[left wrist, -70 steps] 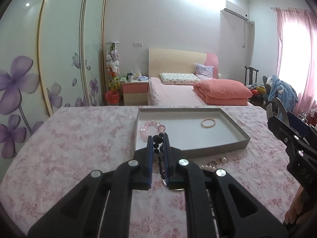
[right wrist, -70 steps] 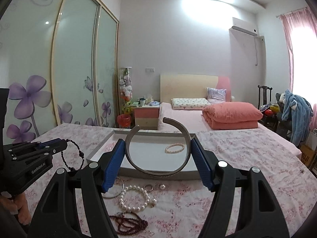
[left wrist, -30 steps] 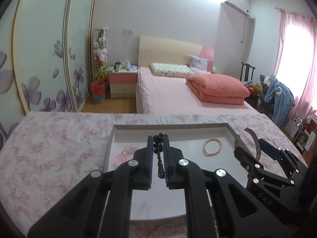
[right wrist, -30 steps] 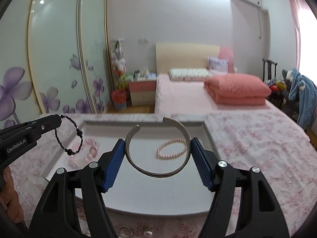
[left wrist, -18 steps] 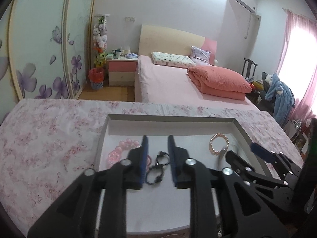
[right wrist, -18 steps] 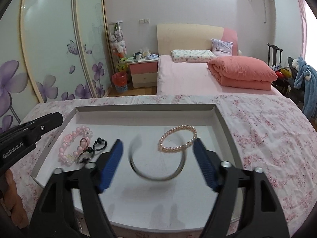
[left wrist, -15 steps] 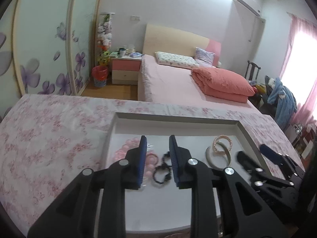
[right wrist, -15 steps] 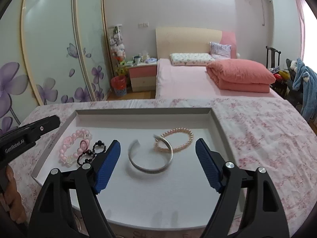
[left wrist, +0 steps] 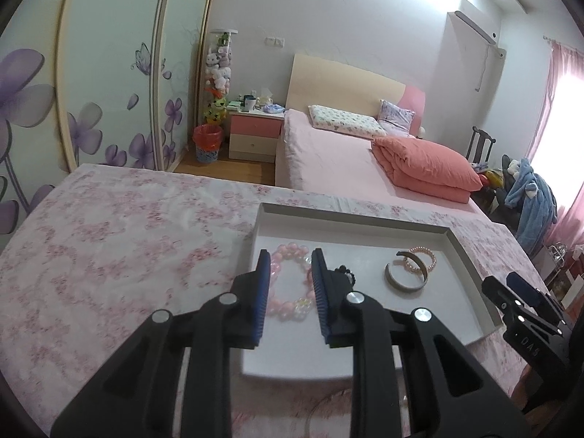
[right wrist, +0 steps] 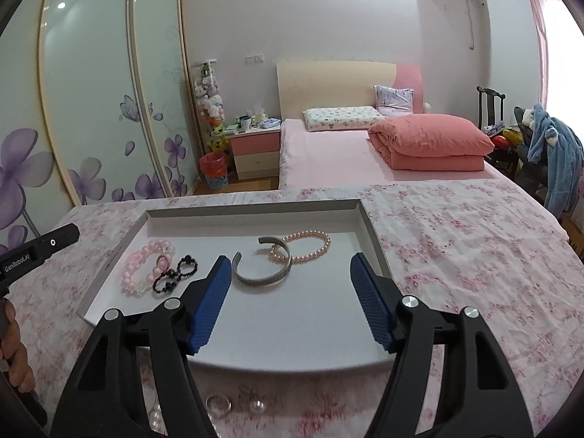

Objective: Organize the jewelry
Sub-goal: 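Carry the cuff and black bracelet into the grey tray and release both, then grasp the dark red bead strand with the right gripper while the left gripper withdraws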

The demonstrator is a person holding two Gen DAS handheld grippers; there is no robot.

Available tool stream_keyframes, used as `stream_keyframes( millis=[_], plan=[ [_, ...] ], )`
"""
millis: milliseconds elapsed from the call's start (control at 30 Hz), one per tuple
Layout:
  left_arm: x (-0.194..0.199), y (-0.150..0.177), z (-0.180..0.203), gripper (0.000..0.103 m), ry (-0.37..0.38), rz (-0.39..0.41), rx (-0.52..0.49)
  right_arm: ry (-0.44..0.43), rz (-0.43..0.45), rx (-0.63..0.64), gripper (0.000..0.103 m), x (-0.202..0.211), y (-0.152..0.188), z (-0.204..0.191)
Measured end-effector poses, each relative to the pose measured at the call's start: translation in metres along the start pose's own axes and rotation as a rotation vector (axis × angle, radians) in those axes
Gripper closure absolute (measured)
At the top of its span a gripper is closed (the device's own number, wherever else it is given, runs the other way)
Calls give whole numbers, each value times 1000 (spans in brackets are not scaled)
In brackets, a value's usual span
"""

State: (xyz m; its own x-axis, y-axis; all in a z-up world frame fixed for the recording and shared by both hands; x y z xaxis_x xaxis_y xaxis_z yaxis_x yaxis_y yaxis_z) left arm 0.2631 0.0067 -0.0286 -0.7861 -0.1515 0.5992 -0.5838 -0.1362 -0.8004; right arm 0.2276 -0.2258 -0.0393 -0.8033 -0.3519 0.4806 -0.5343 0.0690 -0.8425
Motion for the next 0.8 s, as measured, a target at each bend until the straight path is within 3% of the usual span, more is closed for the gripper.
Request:
stream_keyframes(
  millis=[333,500,667,800],
  plan=[
    [27,37,-29,74,-43,-43,-37,-30,-80,16,40,37,34,-5],
    [30,57,-44,74,-59,-80,-58,-124,-182,9,46,56,70,-16],
    [32,71,-57,71,-86,-102,-53,-233,-294,41,46,66,108,-44],
    [35,75,-59,71,-82,-113,-49,-245,-335,83,38,60,122,-65]
  ],
)
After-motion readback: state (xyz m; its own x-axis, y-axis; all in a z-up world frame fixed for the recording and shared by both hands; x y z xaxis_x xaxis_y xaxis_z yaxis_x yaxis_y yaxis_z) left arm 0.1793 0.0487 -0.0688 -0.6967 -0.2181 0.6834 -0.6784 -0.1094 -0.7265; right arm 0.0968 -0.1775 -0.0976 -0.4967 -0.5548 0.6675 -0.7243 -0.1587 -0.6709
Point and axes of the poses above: each gripper's, at about its wrist camera, not at the fingertips, and x roughly against the way its jaws point, z to its right, y to its underside, the point moved 3 cm from there along -x, roughly the way its jaws point, and after that the axes turned 15 degrees about -y, right-handed, at the moved point
